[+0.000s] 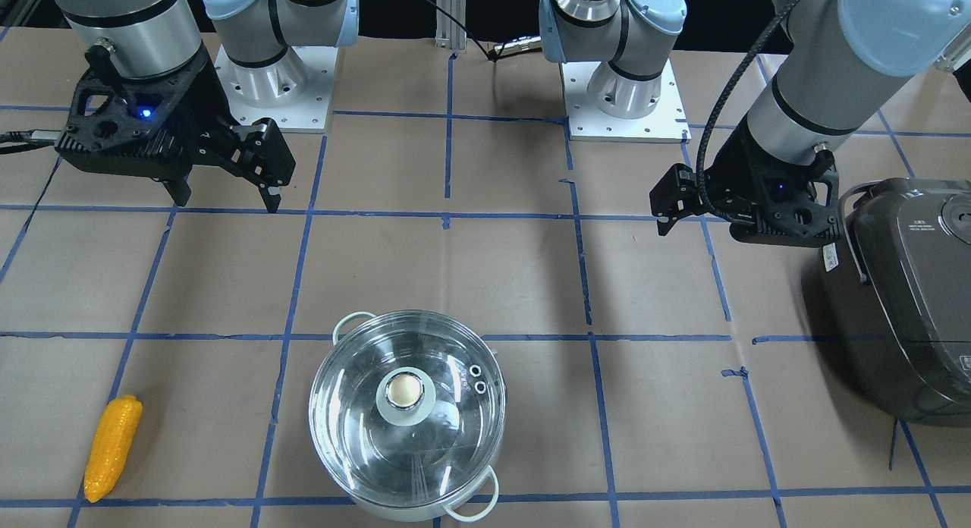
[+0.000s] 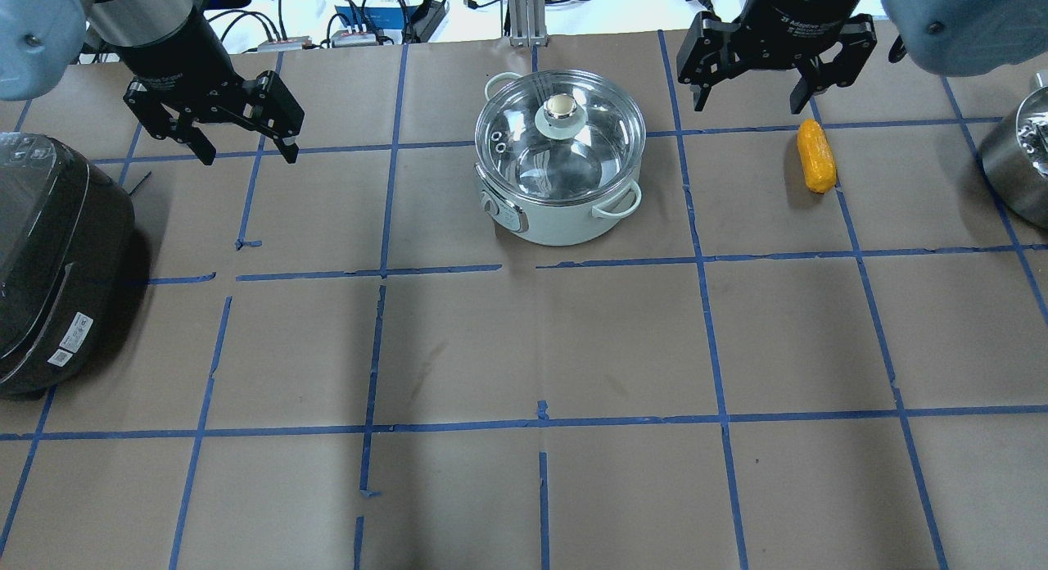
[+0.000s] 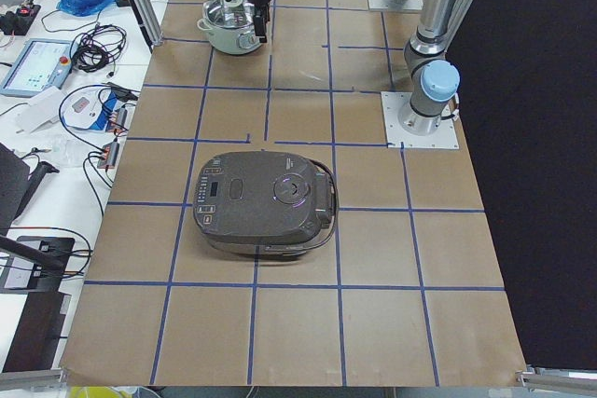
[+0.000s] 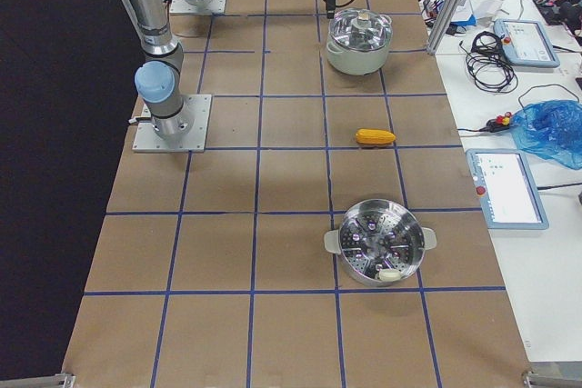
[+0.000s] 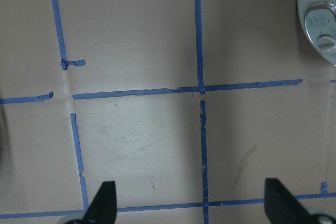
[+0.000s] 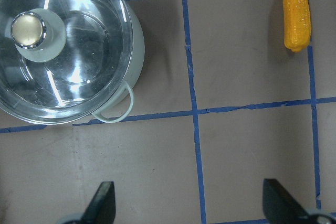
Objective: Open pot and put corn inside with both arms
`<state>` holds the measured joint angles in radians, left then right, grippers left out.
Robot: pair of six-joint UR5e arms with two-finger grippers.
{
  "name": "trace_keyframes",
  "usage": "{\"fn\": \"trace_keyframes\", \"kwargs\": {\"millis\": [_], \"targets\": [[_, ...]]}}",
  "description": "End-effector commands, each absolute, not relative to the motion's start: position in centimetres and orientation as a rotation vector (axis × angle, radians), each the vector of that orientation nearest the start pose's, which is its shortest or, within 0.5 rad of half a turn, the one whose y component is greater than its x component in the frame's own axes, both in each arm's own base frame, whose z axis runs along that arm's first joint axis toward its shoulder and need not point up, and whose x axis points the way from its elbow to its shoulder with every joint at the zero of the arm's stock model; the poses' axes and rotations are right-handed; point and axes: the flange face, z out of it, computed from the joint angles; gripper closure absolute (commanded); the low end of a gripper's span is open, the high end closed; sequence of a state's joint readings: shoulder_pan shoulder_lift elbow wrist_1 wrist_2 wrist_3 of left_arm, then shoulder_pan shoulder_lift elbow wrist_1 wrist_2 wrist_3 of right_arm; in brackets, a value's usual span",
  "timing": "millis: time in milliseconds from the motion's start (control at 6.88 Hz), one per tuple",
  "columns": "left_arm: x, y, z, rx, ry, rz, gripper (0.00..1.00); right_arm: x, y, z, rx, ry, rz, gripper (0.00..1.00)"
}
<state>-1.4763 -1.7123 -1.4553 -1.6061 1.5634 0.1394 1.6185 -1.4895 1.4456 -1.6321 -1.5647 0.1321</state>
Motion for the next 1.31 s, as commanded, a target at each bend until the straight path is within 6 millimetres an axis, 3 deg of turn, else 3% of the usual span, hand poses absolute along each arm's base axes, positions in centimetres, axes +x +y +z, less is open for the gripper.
{"fn": "trace_keyframes", "kwargs": {"millis": [0, 291, 436, 582, 727, 873, 1018, 1164], "targets": [[-8.7, -55.5, 46.8, 0.082, 3.155, 0.092, 0.00, 15.9, -52.9, 51.7, 0.134, 3.120, -0.169, 0.00], [-8.8, -55.7, 47.1, 0.065, 3.150, 0.076, 0.00, 15.9, -52.9, 51.4, 0.132, 3.124, -0.162, 0.00], [-10.4, -55.8, 47.5, 0.044, 3.145, 0.051, 0.00, 15.8, -53.4, 51.5, 0.140, 3.113, -0.177, 0.00], [-14.2, -55.6, 47.3, 0.110, 3.128, 0.036, 0.00, 15.3, -54.7, 50.7, 0.155, 3.117, -0.152, 0.01], [-19.4, -57.2, 47.0, 0.184, 3.118, 0.004, 0.00, 14.3, -56.0, 50.5, 0.171, 3.133, -0.159, 0.03], [-24.0, -60.2, 47.0, 0.187, 3.095, -0.026, 0.00, 10.9, -58.3, 48.9, 0.246, 3.142, -0.125, 0.05], [-28.7, -63.7, 45.1, 0.190, 3.095, -0.028, 0.00, 7.1, -61.5, 45.3, 0.254, 3.142, -0.082, 0.04], [-32.5, -65.7, 42.4, 0.129, 3.097, 0.006, 0.00, 5.2, -65.3, 40.9, 0.238, 3.146, -0.134, 0.03]]}}
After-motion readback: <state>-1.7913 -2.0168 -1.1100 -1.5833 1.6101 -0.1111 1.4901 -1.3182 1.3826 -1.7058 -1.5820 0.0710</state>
